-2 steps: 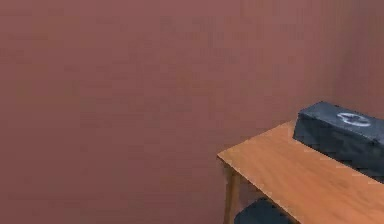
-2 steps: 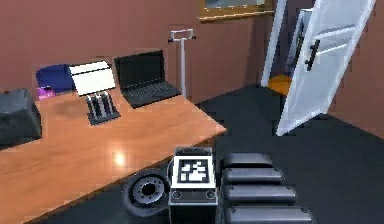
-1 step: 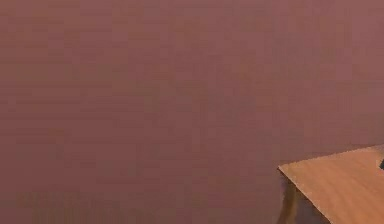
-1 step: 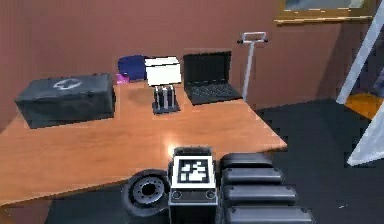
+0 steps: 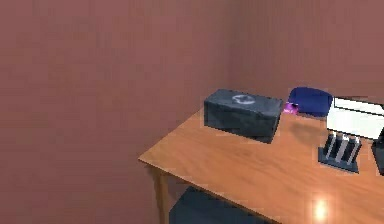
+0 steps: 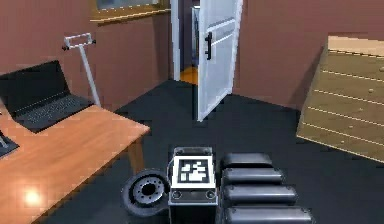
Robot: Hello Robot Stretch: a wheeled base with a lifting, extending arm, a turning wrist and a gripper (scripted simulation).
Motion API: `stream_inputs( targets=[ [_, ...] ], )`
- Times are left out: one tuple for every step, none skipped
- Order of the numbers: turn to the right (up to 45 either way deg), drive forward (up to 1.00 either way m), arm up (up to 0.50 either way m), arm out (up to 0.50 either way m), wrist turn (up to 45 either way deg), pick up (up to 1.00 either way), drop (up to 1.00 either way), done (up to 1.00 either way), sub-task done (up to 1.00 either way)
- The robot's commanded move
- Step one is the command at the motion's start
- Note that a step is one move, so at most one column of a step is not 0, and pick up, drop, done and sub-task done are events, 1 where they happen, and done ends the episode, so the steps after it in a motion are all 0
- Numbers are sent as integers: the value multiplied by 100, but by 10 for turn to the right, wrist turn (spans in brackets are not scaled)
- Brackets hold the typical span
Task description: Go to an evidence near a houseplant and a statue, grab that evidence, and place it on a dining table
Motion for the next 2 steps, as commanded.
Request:
stream_inputs(
  targets=[
    [150, 0, 0, 0, 0, 0, 0, 0, 0],
    [-450, 0, 0, 0, 0, 0, 0, 0, 0]
  ],
)
